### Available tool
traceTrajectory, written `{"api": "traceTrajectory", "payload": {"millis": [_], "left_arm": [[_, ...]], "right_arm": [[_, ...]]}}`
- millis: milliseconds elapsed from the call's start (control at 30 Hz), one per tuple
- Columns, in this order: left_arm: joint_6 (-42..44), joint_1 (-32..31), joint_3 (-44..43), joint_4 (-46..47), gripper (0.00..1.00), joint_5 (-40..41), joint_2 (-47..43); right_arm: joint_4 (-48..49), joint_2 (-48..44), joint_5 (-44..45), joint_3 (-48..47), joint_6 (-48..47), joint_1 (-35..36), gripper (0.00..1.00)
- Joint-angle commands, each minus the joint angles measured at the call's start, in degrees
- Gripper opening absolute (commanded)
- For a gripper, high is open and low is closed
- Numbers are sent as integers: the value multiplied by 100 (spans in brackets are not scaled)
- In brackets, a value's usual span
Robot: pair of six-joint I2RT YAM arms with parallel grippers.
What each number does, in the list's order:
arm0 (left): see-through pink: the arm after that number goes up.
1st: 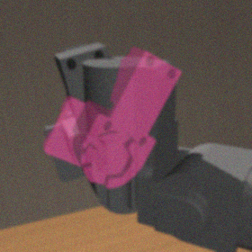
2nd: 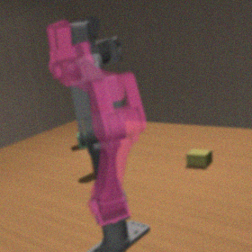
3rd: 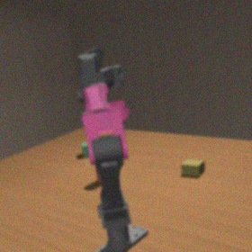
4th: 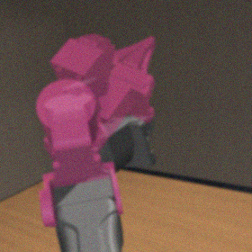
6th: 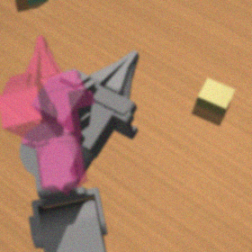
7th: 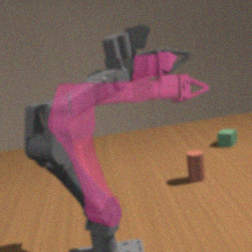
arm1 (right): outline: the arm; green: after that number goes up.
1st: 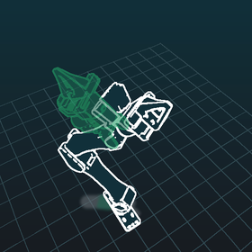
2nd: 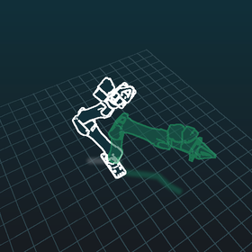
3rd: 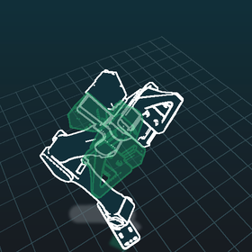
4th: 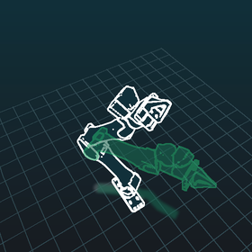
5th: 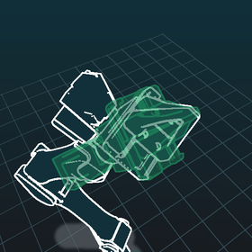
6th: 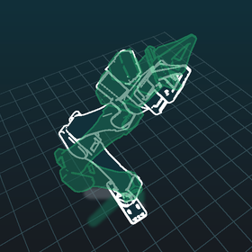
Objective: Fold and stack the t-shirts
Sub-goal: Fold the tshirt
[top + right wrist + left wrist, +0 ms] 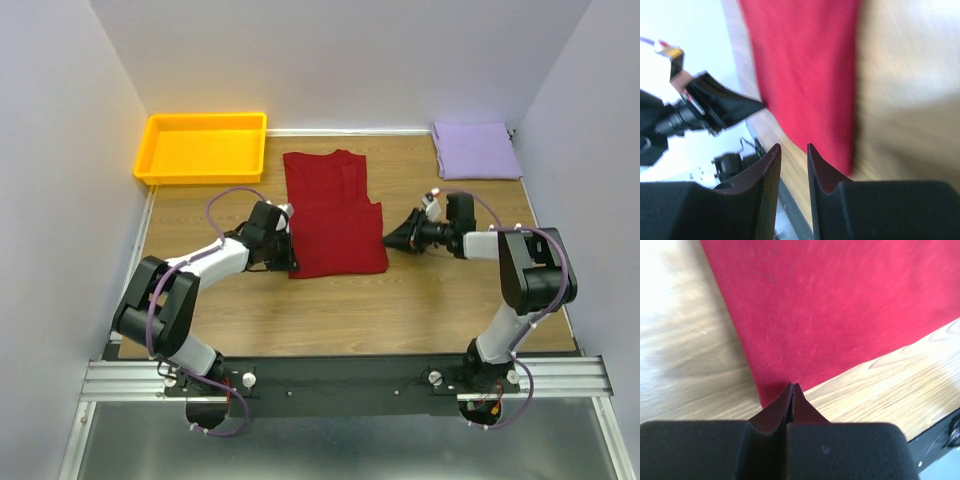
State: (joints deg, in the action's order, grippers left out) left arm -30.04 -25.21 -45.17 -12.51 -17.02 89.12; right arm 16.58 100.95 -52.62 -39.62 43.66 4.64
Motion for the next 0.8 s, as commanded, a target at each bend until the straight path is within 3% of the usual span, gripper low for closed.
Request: {"api": "traceTrajectory", "payload": {"millis": [0, 167, 300, 467, 633, 767], "left_arm": [[-256, 113, -333, 353, 4, 409, -483], [-239, 429, -1186, 829, 4, 348, 139], [-142, 675, -2021, 838, 4, -38, 1297], [-107, 850, -2786, 768, 4, 23, 2397], [-151, 1053, -2717, 689, 3, 374, 2724], [-125, 1097, -2664, 531, 3, 497, 2769]], "right_arm": [[-155, 46, 313, -1062, 37, 98, 34], [90, 855, 533, -2198, 309, 300, 34], [933, 1725, 560, -2884, 1002, 423, 34], [953, 2875, 674, -3736, 1101, 458, 34], [480, 3335, 972, -3878, 742, 467, 34], [-23, 3046, 2035, -3458, 485, 371, 35]]}}
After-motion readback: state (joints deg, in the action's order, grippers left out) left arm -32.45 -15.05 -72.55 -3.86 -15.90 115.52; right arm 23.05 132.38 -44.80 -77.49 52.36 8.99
